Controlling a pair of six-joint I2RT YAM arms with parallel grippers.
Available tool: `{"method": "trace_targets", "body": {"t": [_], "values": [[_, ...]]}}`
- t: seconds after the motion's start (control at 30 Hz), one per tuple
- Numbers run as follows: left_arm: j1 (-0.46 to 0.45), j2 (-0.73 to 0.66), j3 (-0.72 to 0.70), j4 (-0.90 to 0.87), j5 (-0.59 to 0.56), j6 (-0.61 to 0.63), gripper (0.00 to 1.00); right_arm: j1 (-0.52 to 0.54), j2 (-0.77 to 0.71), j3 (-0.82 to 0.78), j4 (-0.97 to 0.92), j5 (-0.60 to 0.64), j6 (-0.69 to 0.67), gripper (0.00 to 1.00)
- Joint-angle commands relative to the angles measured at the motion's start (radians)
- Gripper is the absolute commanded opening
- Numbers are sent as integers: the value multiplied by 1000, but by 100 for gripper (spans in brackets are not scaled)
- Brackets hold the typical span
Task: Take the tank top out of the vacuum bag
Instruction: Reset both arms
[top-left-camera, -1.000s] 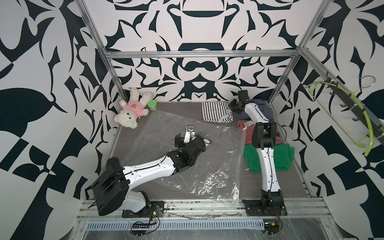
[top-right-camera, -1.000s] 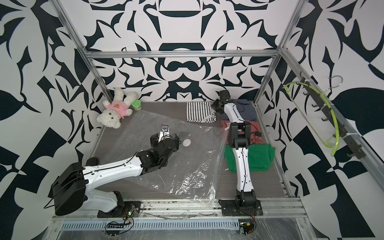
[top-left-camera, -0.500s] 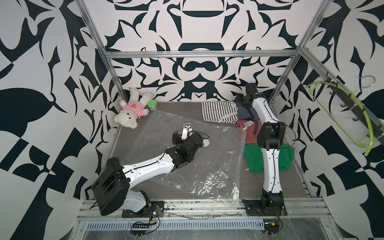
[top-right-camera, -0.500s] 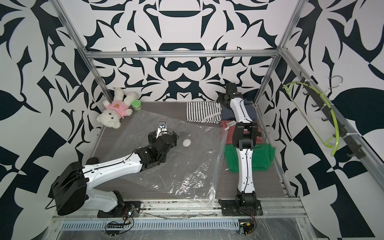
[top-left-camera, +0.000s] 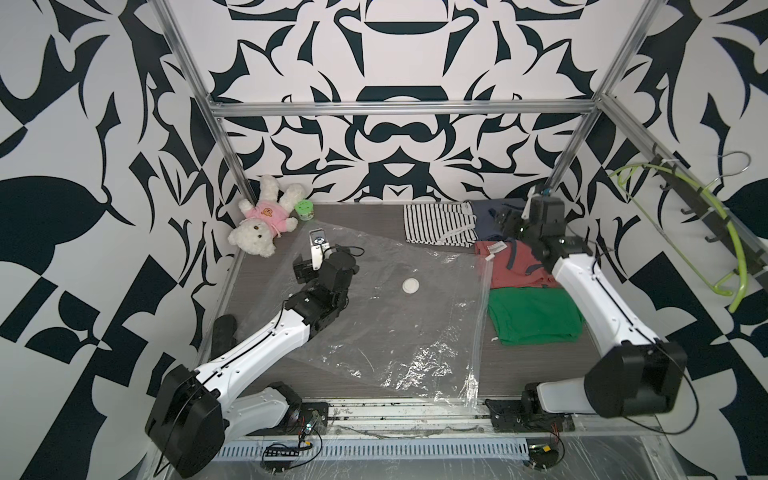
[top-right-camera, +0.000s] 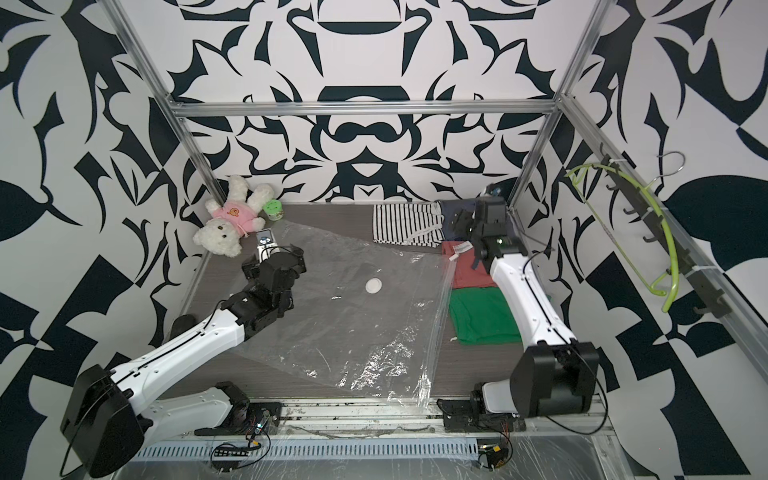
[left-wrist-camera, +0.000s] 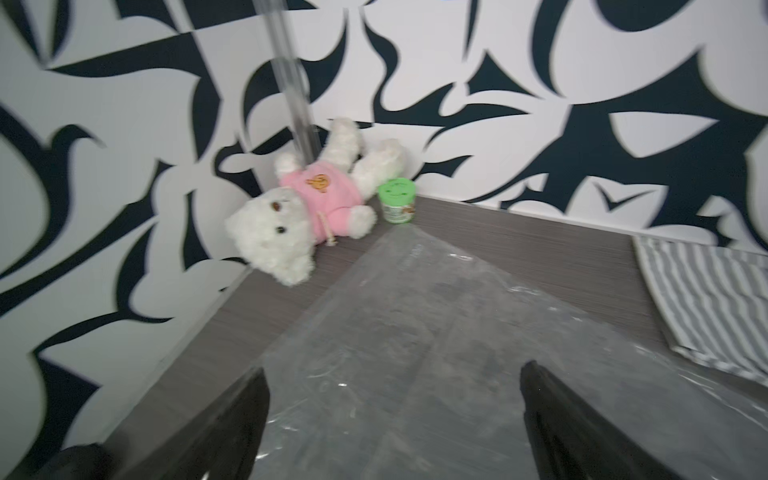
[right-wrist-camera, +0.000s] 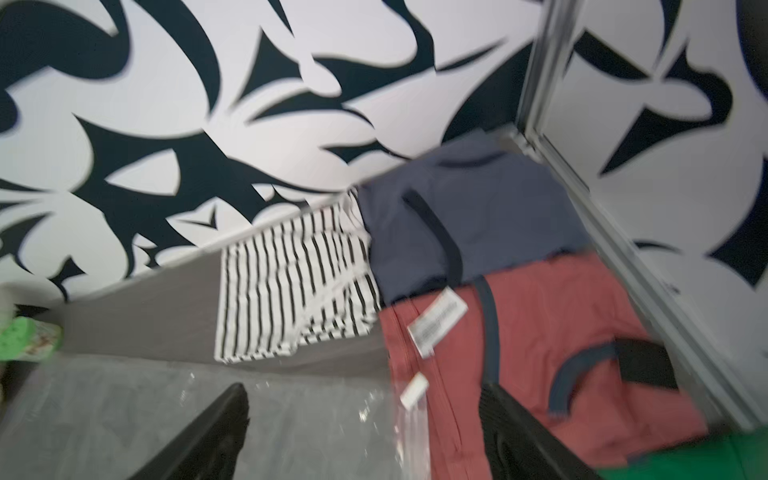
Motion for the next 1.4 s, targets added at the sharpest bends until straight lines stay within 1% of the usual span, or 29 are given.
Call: {"method": "trace_targets", "body": {"t": [0.0, 0.07, 0.17, 0.2, 0.27, 0.3, 0.37, 0.4, 0.43, 0.47, 0.5, 0.53, 0.57, 0.63, 0.67, 0.7, 0.73, 0.8, 0.83, 0.9, 0.97, 1.0, 1.03, 1.07, 1.13, 1.17, 1.2, 1.23, 1.37], "values": [[97, -19, -87, -24, -33, 49, 99, 41, -71, -157, 108, 159, -106, 93], [173, -12, -149, 49, 5, 73, 99, 44, -119, -253, 142, 221, -147, 94], [285, 4, -263, 240, 119, 118, 99, 41, -193, -418, 281, 297, -214, 95], [324, 10, -307, 327, 181, 127, 99, 41, -207, -473, 353, 290, -248, 95], [398, 35, -398, 527, 365, 129, 99, 41, -200, -553, 486, 299, -272, 95], [422, 63, -441, 637, 403, 117, 99, 41, -181, -574, 543, 320, -264, 95], [438, 124, -482, 811, 424, 143, 99, 41, -124, -593, 634, 328, -272, 95], [438, 132, -472, 811, 436, 168, 99, 41, -90, -596, 674, 349, -268, 95], [438, 132, -451, 766, 439, 171, 99, 41, -60, -609, 731, 351, -277, 95], [438, 132, -443, 756, 444, 180, 99, 41, -24, -637, 830, 332, -307, 96], [437, 175, -451, 812, 460, 207, 99, 38, 10, -660, 927, 299, -332, 96], [437, 185, -464, 862, 482, 239, 99, 35, 24, -657, 953, 273, -324, 96], [439, 195, -486, 920, 503, 258, 99, 35, 28, -632, 899, 251, -327, 95], [439, 264, -556, 1123, 520, 271, 99, 38, 29, -635, 901, 210, -352, 93], [441, 318, -583, 1220, 543, 278, 99, 39, 21, -665, 931, 188, -358, 93], [440, 392, -603, 1367, 568, 310, 99, 40, 16, -724, 1003, 163, -363, 93], [436, 437, -610, 1441, 589, 328, 99, 39, 27, -793, 1131, 156, -362, 94], [410, 414, -591, 1368, 603, 353, 99, 42, 91, -884, 1352, 171, -363, 97], [408, 399, -578, 1315, 616, 355, 99, 44, 126, -895, 1431, 177, -370, 97], [409, 407, -542, 1239, 621, 354, 99, 49, 160, -856, 1381, 161, -378, 98], [408, 469, -506, 1265, 608, 376, 99, 49, 204, -789, 1284, 110, -392, 99], [408, 488, -499, 1282, 578, 375, 99, 46, 237, -777, 1295, 119, -389, 100], [409, 472, -491, 1240, 582, 365, 99, 46, 268, -782, 1351, 149, -403, 100], [412, 448, -475, 1170, 583, 352, 99, 47, 268, -779, 1348, 155, -398, 100], [453, 427, -398, 986, 615, 305, 99, 10, 245, -737, 1223, 125, -345, 99], [492, 429, -380, 947, 662, 279, 99, -16, 246, -732, 1215, 96, -327, 99], [537, 419, -386, 940, 722, 239, 99, -20, 246, -730, 1211, 93, -325, 99], [548, 409, -384, 922, 740, 226, 99, -20, 244, -728, 1203, 94, -322, 100], [544, 409, -388, 933, 736, 237, 99, -20, 241, -733, 1210, 94, -320, 100]]}}
